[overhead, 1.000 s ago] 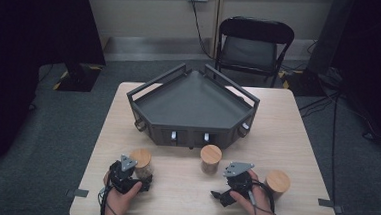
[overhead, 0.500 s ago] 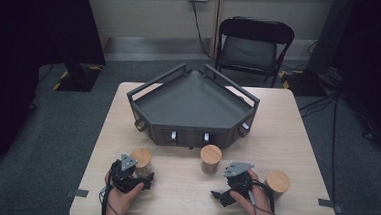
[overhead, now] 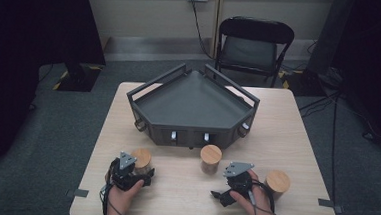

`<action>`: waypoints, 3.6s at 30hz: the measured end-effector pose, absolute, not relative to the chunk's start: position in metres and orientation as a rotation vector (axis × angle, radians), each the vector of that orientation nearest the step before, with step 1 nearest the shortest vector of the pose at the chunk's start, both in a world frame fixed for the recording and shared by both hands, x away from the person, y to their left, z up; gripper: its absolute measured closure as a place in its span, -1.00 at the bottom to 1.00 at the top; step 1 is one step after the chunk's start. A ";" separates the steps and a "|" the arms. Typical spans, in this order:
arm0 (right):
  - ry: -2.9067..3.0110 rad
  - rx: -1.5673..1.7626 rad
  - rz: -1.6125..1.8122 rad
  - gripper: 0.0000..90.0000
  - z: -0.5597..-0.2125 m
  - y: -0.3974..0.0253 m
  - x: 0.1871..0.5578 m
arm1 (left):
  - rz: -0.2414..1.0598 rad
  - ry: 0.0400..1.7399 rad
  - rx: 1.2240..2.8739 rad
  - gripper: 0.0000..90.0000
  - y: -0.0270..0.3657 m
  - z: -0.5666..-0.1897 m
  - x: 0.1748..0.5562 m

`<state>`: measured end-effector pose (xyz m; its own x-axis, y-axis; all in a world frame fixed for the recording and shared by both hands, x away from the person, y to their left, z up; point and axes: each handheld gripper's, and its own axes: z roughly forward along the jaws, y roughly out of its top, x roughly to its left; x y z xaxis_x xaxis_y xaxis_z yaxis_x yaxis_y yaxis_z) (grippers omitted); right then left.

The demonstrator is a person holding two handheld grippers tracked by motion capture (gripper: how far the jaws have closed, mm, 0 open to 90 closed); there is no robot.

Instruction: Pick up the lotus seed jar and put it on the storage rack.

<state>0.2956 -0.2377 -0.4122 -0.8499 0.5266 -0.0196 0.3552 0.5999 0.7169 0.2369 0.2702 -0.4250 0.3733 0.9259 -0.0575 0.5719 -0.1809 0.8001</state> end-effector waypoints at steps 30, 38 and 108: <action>2.599 0.727 1.089 -1.00 -0.412 -0.238 0.296 | 0.615 1.209 1.847 -0.44 0.274 -0.431 0.233; 2.599 0.727 1.089 -1.00 -0.412 -0.238 0.296 | 0.638 1.206 1.868 -0.43 0.271 -0.428 0.233; 2.599 0.727 1.089 -1.00 -0.412 -0.238 0.296 | 0.511 1.004 1.925 -0.43 0.269 -0.337 0.267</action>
